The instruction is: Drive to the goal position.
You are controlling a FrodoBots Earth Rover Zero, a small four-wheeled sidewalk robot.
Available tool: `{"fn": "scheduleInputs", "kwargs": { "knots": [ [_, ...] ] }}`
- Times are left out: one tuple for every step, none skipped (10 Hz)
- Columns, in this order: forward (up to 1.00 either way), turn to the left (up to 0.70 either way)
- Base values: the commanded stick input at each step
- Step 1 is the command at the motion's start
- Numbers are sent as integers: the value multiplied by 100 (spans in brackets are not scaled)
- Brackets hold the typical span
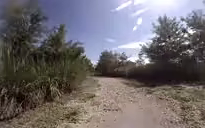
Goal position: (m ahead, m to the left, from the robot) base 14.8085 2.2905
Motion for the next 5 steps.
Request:
{"fn": "scheduleInputs", "kwargs": {
  "knots": [
    [70, -27],
    [70, -27],
    [70, -27],
    [70, -15],
    [70, 0]
  ]
}}
